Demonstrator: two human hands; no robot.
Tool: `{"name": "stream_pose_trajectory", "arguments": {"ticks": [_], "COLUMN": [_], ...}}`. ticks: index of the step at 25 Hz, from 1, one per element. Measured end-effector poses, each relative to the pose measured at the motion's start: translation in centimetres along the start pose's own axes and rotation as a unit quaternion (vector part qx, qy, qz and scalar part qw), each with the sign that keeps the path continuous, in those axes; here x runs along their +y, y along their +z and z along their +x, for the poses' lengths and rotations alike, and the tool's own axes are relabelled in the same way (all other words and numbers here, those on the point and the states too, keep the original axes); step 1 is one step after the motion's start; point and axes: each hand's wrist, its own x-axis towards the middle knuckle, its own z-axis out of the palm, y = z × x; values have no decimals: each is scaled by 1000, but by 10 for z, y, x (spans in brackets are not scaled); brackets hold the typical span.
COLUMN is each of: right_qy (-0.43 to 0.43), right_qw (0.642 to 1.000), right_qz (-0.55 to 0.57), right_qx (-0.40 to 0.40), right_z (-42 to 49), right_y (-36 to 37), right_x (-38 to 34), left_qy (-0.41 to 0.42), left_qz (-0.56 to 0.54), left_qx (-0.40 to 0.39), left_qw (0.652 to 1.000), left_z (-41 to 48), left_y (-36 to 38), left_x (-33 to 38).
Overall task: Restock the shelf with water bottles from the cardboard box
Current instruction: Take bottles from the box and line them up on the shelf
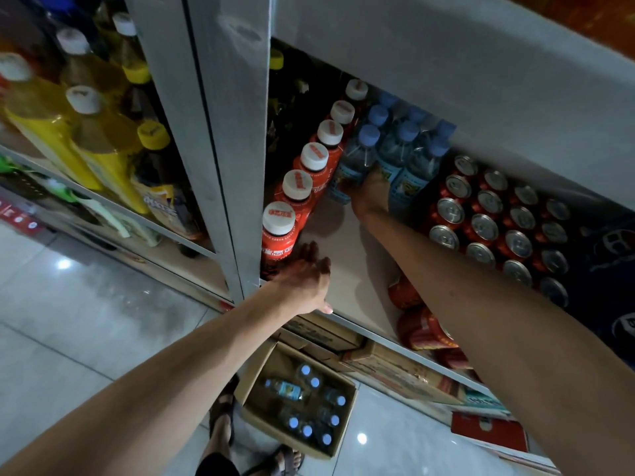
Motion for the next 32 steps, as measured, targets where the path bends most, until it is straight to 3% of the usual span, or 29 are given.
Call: {"name": "stream_pose_trajectory", "arguments": {"ticks": [4,7,11,15,17,19,20,22,26,29,32], "right_qy": [-4,19,35,-47,-34,13,47,129,258,337,399], "right_qw": [1000,997,995,990,989,987,986,979,959,936,915], "right_qz": [-16,-47,-40,25,22,16,9,-18,-52,-50,12], "right_qx": [-8,-63,-90,-132,-142,-159,-161,-155,-107,-87,-58], "right_z": [2,-7,-60,-157,-210,-259,-280,-310,-360,-391,-414], "right_y": [-4,-17,-66,-124,-147,-163,-165,-160,-131,-78,-1], "right_x": [-2,-15,-38,-24,-3,28,51,96,166,222,281], "left_qy": [-4,-11,-32,-25,2,72,111,143,98,60,28], "left_qz": [1,0,-14,7,18,26,14,-29,-79,-108,-113], "left_qx": [-26,-36,-49,48,121,142,116,-8,-275,-358,-367], "left_qw": [1000,999,998,998,992,987,987,989,953,925,923], "left_z": [1,-3,-11,-29,-46,-63,-70,-76,-57,-32,-5], "left_y": [-1,-7,-18,-16,-16,-8,-1,17,80,145,221], "left_x": [1,0,4,17,35,52,59,63,60,54,38]}}
